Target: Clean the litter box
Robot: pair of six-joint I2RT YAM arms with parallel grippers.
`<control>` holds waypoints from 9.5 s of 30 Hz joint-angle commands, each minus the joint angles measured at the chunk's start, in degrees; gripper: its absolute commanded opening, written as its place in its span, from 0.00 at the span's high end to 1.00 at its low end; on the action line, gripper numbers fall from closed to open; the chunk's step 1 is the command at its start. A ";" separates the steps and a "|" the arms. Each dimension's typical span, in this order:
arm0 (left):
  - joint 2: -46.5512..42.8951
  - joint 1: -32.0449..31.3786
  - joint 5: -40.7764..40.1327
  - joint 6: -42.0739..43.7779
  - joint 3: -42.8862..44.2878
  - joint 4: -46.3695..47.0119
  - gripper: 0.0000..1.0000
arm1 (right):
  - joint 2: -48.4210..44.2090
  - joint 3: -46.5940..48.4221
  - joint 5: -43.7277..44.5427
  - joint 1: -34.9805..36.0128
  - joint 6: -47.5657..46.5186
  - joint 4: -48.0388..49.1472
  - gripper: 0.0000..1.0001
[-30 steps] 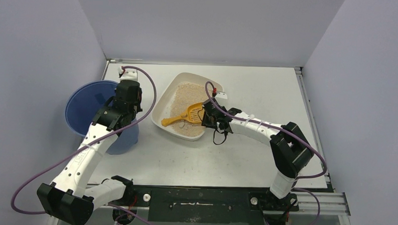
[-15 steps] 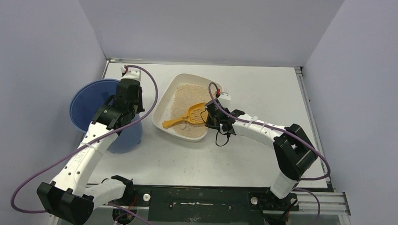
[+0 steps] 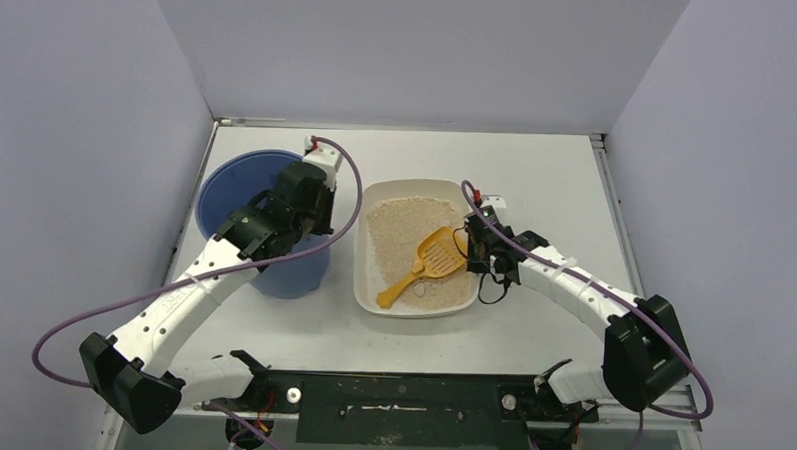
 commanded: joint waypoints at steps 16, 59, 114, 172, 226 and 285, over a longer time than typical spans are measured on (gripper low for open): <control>8.64 -18.24 0.39 -6.92 7.64 4.10 1.00 | -9.12 0.98 6.85 -11.65 -17.82 -4.98 1.00; 6.82 -19.09 -3.29 -1.35 7.05 4.59 1.00 | -20.10 6.06 -10.17 -23.48 -10.25 -0.86 0.13; -5.68 -19.13 -9.05 6.25 0.76 12.71 0.03 | 9.04 4.02 18.64 4.16 37.20 -3.87 0.32; -14.26 -19.08 -6.41 2.39 5.86 7.68 0.03 | -23.53 7.12 4.17 17.59 -21.51 0.66 1.00; -19.84 -19.06 23.34 -17.04 -7.14 4.83 1.00 | -21.75 18.09 -7.55 40.16 -56.10 -13.70 0.99; -18.30 12.50 62.07 -29.46 -21.55 49.00 1.00 | -32.35 -2.56 -71.23 -16.88 15.19 50.16 0.00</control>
